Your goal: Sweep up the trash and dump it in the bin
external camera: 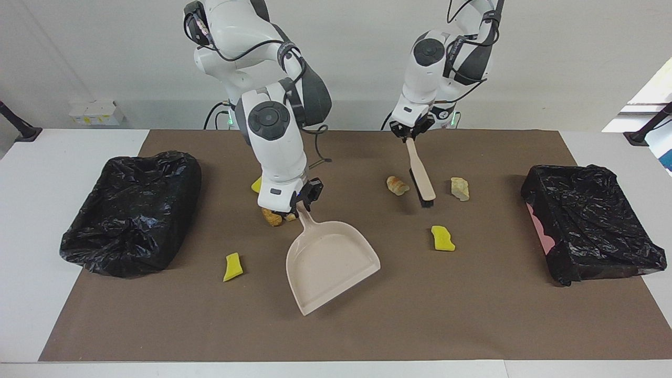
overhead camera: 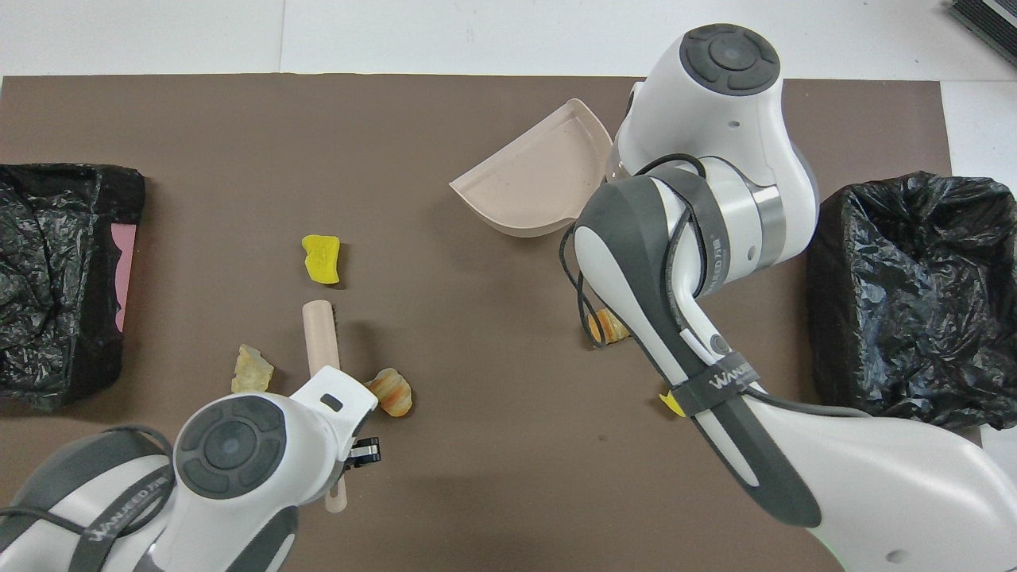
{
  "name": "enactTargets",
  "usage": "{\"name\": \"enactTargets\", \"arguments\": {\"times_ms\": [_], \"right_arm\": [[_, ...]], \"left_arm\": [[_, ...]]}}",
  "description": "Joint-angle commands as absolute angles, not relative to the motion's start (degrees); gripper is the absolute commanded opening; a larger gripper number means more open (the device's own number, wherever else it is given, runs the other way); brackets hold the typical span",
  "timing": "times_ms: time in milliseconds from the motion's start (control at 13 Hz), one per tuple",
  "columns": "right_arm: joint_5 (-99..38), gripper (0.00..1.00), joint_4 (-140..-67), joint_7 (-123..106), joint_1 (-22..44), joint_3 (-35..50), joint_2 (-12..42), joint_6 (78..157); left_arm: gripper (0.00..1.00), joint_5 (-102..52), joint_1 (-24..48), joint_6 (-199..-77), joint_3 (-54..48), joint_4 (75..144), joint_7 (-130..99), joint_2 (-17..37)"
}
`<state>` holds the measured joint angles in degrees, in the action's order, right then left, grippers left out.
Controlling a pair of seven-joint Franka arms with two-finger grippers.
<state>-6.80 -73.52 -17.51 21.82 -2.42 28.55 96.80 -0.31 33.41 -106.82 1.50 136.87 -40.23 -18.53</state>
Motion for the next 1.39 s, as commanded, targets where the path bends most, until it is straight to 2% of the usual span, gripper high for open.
{"name": "enactTargets", "arguments": {"times_ms": [0,386,618,1004,1312], "right_arm": [[-6.8,0.0,-82.4,-32.2,21.4,-2.0,23.6,97.8],[0.4,0.0,-93.5,-51.0,24.4,-1.9,17.6,101.9],[3.0,0.0,-96.2,-56.7,26.8,-1.8,17.0,102.2],[7.8,0.0,-98.1,-58.3,31.3,-1.8,18.3,104.4],[7.9,0.0,-98.1,-57.6,32.9,-1.9,19.3,106.7]], "left_arm": [[0.0,2.4,27.1,-105.5,0.9,137.8,-39.9,-19.2],[0.0,6.2,14.7,-105.8,0.9,138.0,-32.8,-18.5],[0.0,6.2,10.1,-105.5,0.8,140.9,-26.6,-20.4],[0.0,6.2,10.8,-106.1,0.4,148.3,-26.2,-21.8],[0.0,1.3,18.6,-106.5,0.4,149.0,-28.8,-22.1]]}}
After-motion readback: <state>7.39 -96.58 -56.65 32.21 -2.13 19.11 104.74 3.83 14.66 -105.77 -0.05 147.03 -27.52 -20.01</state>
